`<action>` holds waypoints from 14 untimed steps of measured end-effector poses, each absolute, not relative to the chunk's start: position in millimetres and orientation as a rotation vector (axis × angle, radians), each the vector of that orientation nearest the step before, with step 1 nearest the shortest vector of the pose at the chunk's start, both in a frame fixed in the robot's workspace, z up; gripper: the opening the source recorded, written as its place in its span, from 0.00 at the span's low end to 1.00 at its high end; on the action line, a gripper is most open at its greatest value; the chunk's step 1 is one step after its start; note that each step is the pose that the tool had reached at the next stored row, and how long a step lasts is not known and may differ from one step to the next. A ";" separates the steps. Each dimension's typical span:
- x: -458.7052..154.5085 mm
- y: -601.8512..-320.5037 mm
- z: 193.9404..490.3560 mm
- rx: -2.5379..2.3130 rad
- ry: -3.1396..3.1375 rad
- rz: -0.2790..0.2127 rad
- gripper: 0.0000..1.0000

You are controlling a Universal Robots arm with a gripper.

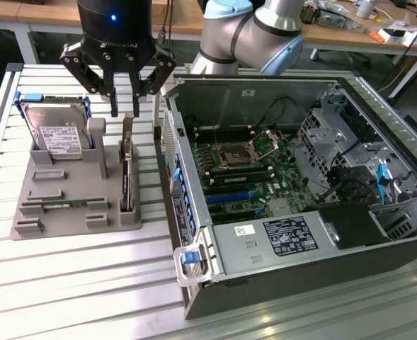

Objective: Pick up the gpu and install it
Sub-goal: 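Pick up the gpu and move the gpu toward the slot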

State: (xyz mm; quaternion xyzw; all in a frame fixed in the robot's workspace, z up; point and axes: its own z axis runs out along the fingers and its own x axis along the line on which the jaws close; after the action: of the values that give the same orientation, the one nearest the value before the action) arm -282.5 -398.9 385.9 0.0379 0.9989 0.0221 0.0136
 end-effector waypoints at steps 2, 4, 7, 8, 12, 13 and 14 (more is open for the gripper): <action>-283.1 -398.9 385.7 0.118 3.111 0.069 0.36; -283.4 -399.0 385.4 0.118 3.112 0.069 0.36; -283.9 -398.9 384.6 0.118 3.111 0.069 0.36; -285.0 -398.9 384.4 0.118 3.111 0.069 0.36; -286.7 -399.1 382.8 0.118 3.111 0.069 0.36; -286.1 -399.2 382.1 0.118 3.111 0.069 0.36; -285.4 -399.3 381.1 0.118 3.111 0.070 0.36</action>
State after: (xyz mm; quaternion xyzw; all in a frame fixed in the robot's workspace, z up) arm -285.4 -399.3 381.1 0.0379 0.9989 0.0223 0.0136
